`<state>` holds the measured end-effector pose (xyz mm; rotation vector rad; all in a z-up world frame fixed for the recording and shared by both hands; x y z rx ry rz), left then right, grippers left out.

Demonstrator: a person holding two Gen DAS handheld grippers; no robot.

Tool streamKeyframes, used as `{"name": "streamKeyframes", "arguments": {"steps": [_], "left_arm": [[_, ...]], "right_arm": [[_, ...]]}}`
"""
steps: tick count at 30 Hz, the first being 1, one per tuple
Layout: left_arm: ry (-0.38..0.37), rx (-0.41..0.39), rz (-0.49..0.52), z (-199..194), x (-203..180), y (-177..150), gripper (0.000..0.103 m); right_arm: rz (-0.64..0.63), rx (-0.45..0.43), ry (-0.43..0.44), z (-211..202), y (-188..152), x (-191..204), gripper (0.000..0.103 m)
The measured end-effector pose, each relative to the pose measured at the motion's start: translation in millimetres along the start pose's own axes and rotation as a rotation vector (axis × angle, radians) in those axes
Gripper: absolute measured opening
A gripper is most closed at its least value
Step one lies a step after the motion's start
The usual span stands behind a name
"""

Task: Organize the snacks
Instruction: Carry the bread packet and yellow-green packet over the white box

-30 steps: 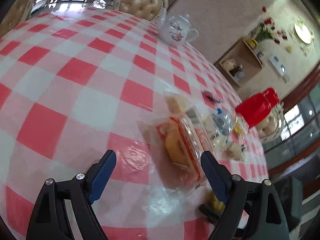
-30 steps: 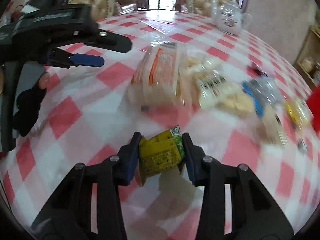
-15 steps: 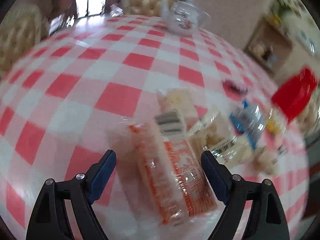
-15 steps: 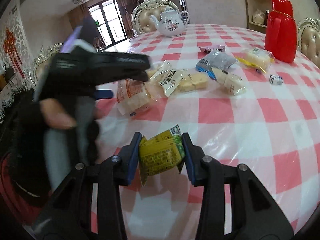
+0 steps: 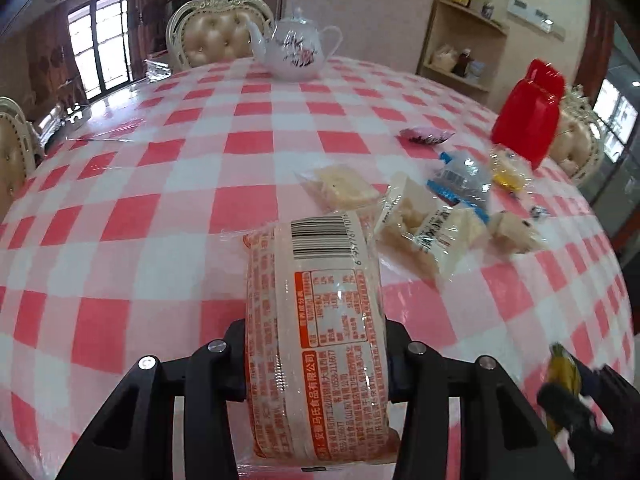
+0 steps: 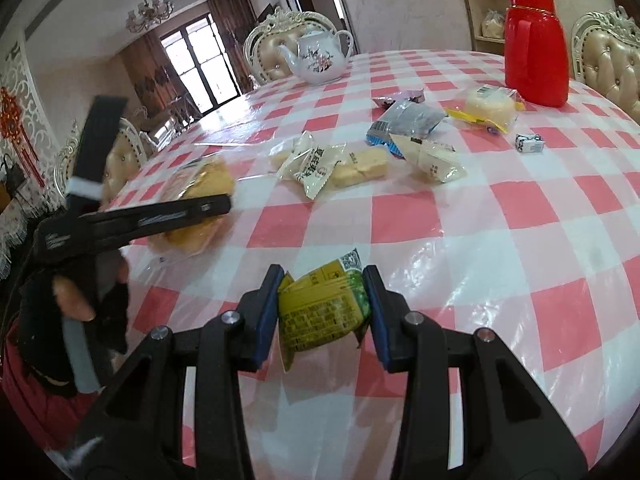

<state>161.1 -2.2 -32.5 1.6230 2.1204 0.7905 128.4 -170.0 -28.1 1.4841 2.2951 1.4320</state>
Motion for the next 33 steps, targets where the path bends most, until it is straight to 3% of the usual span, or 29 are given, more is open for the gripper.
{"name": "streamKeyframes", "arguments": {"steps": [14,29,33], "left_arm": [[-0.06,-0.066,0.058,-43.2,2.3,-35.3,0.047],[-0.067,-0.13,0.005,-86.0,43.4,-81.3,0.047],[-0.029,-0.175,0.01,-104.9,62.8,-95.0,0.047]], "right_arm": [[0.047,-0.053,-0.057,-12.9,-9.8,7.3,0.044],[0.016,-0.061,0.006,2.5,-29.3,84.6,0.044],[0.003,-0.06,0.048,7.8,-35.8,111.8,0.044]]}}
Point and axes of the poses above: each gripper's, at about its wrist camera, not at the fingertips, and z roughly the way its jaws point, x to its left, y to its top, the point moved 8 cm from there along z, roughly the way its jaws point, and after that the axes turned 12 degrees about y, right-handed, at the moved point
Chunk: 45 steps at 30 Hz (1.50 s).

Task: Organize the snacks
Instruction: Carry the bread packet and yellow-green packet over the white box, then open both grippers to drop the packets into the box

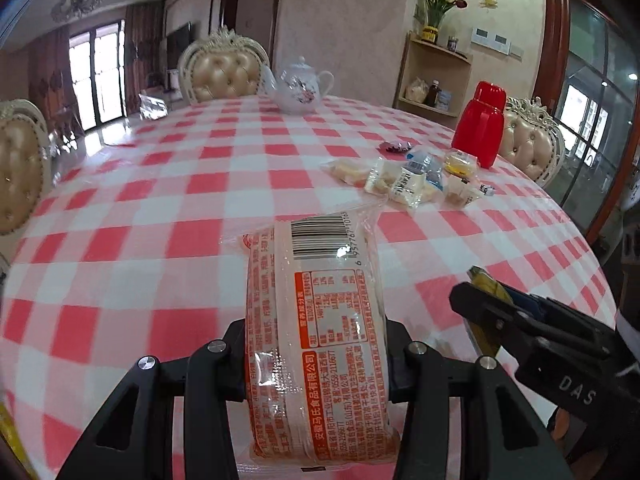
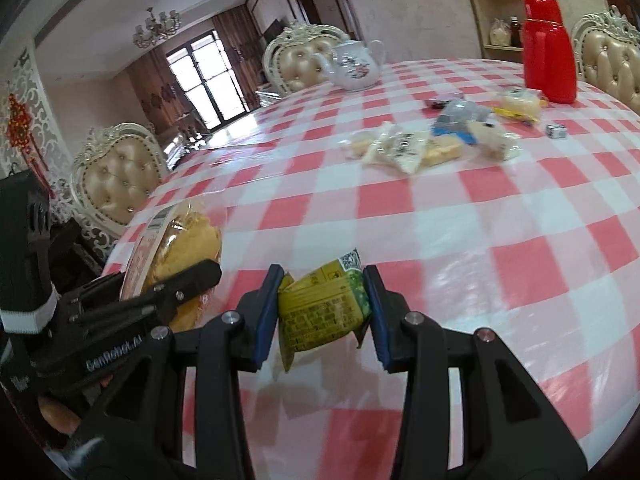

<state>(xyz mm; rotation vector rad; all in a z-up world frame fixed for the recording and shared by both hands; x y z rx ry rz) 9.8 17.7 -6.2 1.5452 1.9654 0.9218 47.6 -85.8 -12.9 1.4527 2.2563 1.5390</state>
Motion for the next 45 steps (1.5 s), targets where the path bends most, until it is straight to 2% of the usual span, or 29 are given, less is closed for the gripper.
{"name": "streamKeyframes", "arguments": {"steps": [8,13,18,28,34,38,45], "left_arm": [[0.055,-0.02,-0.015,-27.7,51.4,-21.1,0.047],[0.086,-0.041,-0.065,-46.4,92.8,-31.1,0.047],[0.112,-0.027,-0.128,-57.3,139.1,-49.3,0.047],[0.196,-0.032,-0.2,-75.8,207.7,-74.2,0.047],[0.274,-0.036,-0.252,-87.0,256.5,-86.4,0.047],[0.366,-0.045,-0.312,-101.4,304.1,-95.8,0.047],[0.466,-0.041,-0.374,-118.8,362.0,-110.6,0.047]], "right_arm": [[-0.059,-0.001,0.083,11.8,-10.9,58.9,0.044],[-0.098,0.017,0.131,23.5,-19.6,92.2,0.044],[-0.125,0.04,0.171,33.7,-28.4,118.7,0.044],[-0.204,0.11,0.259,61.8,-51.2,181.3,0.044],[-0.273,0.152,0.342,77.0,-68.7,237.4,0.044],[-0.356,0.191,0.415,88.1,-85.9,286.8,0.044],[-0.46,0.269,0.51,106.9,-120.7,351.4,0.044]]}}
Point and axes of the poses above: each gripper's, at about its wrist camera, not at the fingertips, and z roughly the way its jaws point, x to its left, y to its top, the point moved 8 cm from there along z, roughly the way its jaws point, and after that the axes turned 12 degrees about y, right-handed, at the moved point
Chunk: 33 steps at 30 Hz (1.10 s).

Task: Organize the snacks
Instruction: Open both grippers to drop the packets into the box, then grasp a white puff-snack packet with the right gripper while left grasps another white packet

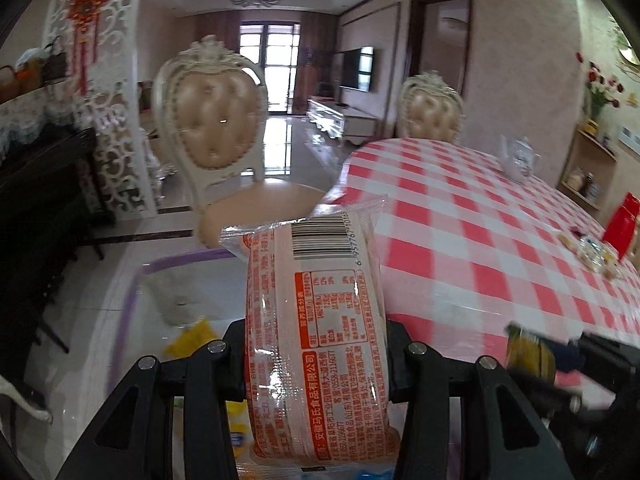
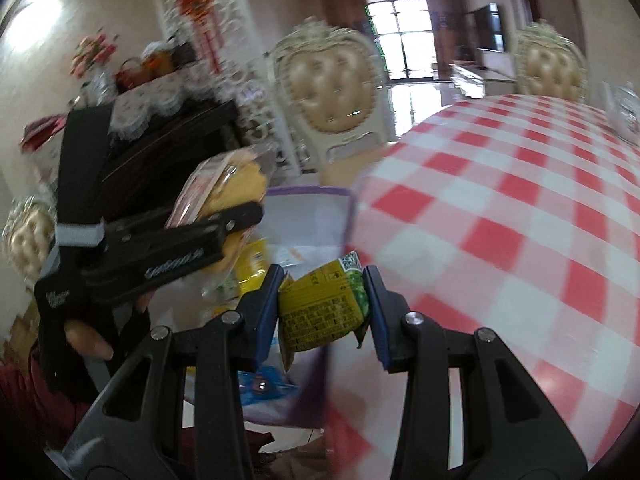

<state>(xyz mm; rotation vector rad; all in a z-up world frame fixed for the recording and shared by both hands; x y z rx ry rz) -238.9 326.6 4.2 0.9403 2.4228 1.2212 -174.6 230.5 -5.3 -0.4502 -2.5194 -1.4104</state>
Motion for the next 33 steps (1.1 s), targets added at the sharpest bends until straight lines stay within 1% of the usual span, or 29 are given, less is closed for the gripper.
{"name": "streamKeyframes", "arguments": {"steps": [4,6,8,9,10,11,12,13,14,15,17,18,19,20,21,22,23,24,25,26,27,28,29,31,32,33], "left_arm": [[0.052,0.02,-0.012,11.2,19.4,0.9,0.047],[0.106,0.042,-0.003,16.4,29.1,-2.4,0.049],[0.161,0.038,-0.041,17.1,40.1,-0.6,0.054],[0.185,0.027,-0.063,13.5,43.9,1.6,0.063],[0.196,0.01,-0.073,9.1,44.1,4.3,0.072],[0.203,-0.01,-0.077,4.1,42.1,7.2,0.076],[0.207,-0.029,-0.075,-1.6,39.8,10.4,0.083],[0.203,-0.042,-0.067,-5.7,33.0,12.3,0.085],[0.192,-0.049,-0.058,-8.0,25.4,13.0,0.085],[0.168,-0.049,-0.041,-10.5,11.3,13.0,0.085],[0.098,-0.027,-0.003,-11.0,-21.7,12.1,0.085],[0.035,0.0,0.035,-10.0,-52.3,10.5,0.085],[-0.004,0.013,0.055,-9.9,-68.6,9.8,0.085],[-0.064,0.03,0.082,-11.6,-96.0,8.9,0.085],[-0.13,0.05,0.118,-13.5,-129.2,7.5,0.085],[-0.183,0.065,0.149,-15.7,-157.0,5.9,0.085],[-0.261,0.087,0.2,-18.7,-198.0,3.2,0.085],[-0.319,0.102,0.244,-21.2,-230.7,0.6,0.085],[-0.371,0.117,0.282,-22.7,-260.9,-1.5,0.085],[-0.404,0.127,0.306,-24.4,-284.3,-4.0,0.085],[-0.456,0.142,0.334,-23.7,-321.2,-5.4,0.085],[-0.475,0.15,0.342,-24.2,-339.9,-6.7,0.085],[-0.492,0.168,0.345,-20.3,-370.0,-7.1,0.085],[-0.525,0.191,0.34,-18.1,-410.2,-5.8,0.085],[-0.549,0.196,0.343,-15.9,-438.1,-5.2,0.085],[-0.557,0.192,0.351,-15.7,-455.2,-4.9,0.085]], "right_arm": [[-0.044,0.056,0.057,30.8,-6.3,26.9,0.045],[-0.065,0.078,0.118,41.0,-9.4,39.1,0.048],[-0.079,0.075,0.131,41.7,-9.8,42.2,0.057],[-0.081,0.059,0.134,37.7,-7.5,40.8,0.06],[-0.073,0.033,0.135,30.0,-3.5,36.4,0.067],[-0.059,0.001,0.131,19.7,0.9,29.7,0.071],[-0.045,-0.028,0.122,7.8,4.6,20.8,0.071],[-0.037,-0.049,0.104,-3.8,7.4,10.6,0.071],[-0.033,-0.061,0.081,-12.7,9.2,2.2,0.071],[-0.024,-0.089,0.031,-31.9,11.0,-15.6,0.071],[-0.004,-0.126,-0.034,-60.0,12.3,-40.5,0.071],[0.019,-0.145,-0.093,-82.8,10.0,-64.2,0.071],[0.035,-0.153,-0.139,-99.9,6.8,-81.0,0.072],[0.06,-0.16,-0.193,-120.4,1.9,-101.4,0.072],[0.081,-0.161,-0.229,-135.1,-0.9,-114.5,0.074],[0.117,-0.156,-0.293,-156.6,-9.2,-140.4,0.076],[0.147,-0.15,-0.355,-174.5,-16.2,-163.0,0.076],[0.173,-0.146,-0.412,-192.8,-25.0,-183.3,0.076],[0.203,-0.14,-0.462,-209.4,-32.9,-203.9,0.076],[0.245,-0.133,-0.512,-226.3,-42.1,-227.7,0.076],[0.286,-0.13,-0.548,-243.5,-51.7,-250.7,0.076],[0.32,-0.13,-0.576,-258.9,-58.7,-268.9,0.076],[0.359,-0.137,-0.614,-276.7,-66.8,-288.7,0.076],[0.429,-0.167,-0.673,-309.9,-78.3,-322.9,0.076],[0.452,-0.181,-0.69,-323.3,-82.6,-334.2,0.076],[0.483,-0.197,-0.711,-339.3,-88.0,-349.7,0.076]]}}
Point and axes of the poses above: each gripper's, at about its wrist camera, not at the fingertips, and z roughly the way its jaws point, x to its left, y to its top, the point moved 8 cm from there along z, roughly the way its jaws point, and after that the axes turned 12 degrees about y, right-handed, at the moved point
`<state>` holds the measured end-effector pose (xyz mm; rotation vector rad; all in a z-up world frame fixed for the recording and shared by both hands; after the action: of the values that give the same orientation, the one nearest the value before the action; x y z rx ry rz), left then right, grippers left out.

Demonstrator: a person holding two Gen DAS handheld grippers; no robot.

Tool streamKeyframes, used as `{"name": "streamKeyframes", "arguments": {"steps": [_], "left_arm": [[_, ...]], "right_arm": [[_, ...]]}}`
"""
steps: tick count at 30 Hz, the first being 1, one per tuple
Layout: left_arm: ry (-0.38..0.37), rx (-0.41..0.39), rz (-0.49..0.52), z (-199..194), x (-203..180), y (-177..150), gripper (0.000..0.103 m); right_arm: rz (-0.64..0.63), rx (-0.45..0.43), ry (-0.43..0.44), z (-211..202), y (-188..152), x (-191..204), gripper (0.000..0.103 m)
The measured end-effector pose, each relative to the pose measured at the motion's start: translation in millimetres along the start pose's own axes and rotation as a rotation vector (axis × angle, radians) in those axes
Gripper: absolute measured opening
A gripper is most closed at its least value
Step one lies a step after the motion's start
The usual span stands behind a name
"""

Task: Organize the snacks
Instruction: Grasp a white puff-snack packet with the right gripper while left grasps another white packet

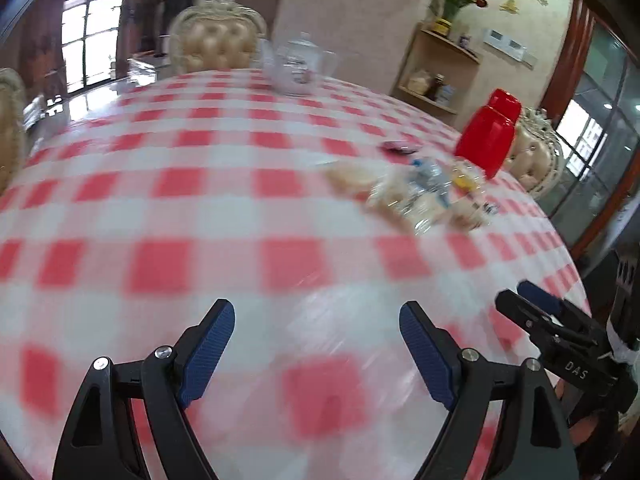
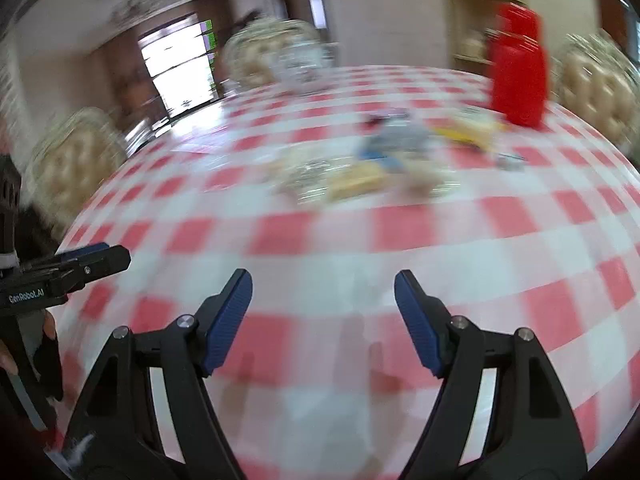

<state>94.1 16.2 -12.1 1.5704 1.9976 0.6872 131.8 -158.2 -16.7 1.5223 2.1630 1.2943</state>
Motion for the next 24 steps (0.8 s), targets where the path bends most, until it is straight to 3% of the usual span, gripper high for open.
{"name": "streamKeyframes", "arguments": {"steps": [4,8,12,17,24], "left_arm": [[0.004,-0.001,0.152,50.3,-61.6,32.2,0.085],[0.02,-0.02,0.233,83.4,-93.4,50.0,0.085],[0.03,-0.007,0.27,108.0,-104.1,63.0,0.085],[0.019,0.016,0.282,126.6,-107.7,68.3,0.085],[-0.022,0.057,0.282,139.8,-108.0,72.5,0.088]], "right_arm": [[0.114,-0.036,-0.009,-6.1,16.1,-62.4,0.076],[0.113,-0.033,-0.011,-7.0,27.6,-94.0,0.076],[0.068,-0.018,0.017,9.4,45.4,-96.5,0.077],[-0.082,0.059,-0.044,58.3,66.6,-98.3,0.081],[-0.107,0.133,-0.039,100.7,85.4,-114.1,0.081]]}}
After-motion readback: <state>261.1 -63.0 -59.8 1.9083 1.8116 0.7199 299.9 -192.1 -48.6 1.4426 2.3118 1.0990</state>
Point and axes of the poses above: each gripper's, at about its wrist camera, not at the fingertips, and z roughly the way its jaws point, x to its left, y to its top, the point moved 8 cm from there along z, roughly the way its jaws point, and after that the axes turned 12 degrees about y, right-handed, at the moved point
